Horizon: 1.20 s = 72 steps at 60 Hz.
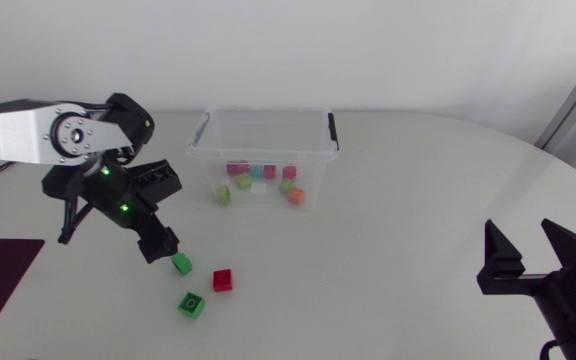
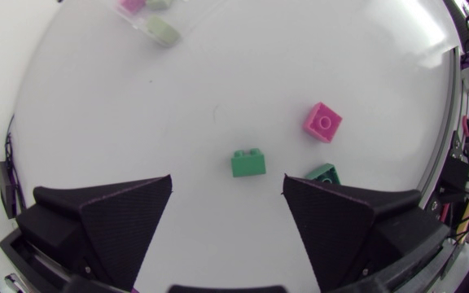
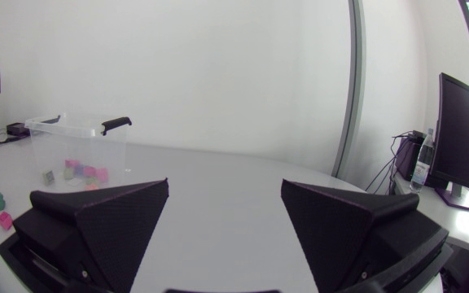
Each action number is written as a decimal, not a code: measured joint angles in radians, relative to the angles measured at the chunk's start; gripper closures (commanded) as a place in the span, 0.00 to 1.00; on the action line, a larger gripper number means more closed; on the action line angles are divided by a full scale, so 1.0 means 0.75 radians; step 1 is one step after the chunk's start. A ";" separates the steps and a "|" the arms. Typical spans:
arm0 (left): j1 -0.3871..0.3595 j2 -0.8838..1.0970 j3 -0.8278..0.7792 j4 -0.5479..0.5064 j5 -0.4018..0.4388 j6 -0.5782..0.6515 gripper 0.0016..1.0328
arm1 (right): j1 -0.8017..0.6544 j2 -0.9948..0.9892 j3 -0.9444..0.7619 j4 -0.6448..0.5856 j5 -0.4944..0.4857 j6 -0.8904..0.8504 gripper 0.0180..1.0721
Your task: Pick up the duplo bricks and place them in the container
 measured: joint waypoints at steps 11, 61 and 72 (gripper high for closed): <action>0.012 0.140 0.010 0.021 0.084 0.000 0.09 | 0.000 0.000 0.000 0.000 0.000 0.000 0.05; 0.024 0.346 -0.049 0.206 0.056 -0.032 0.48 | 0.000 0.000 0.000 0.000 0.001 0.000 0.05; 0.023 0.348 -0.063 0.218 0.056 -0.044 0.59 | 0.000 0.000 0.000 0.000 0.000 0.000 0.05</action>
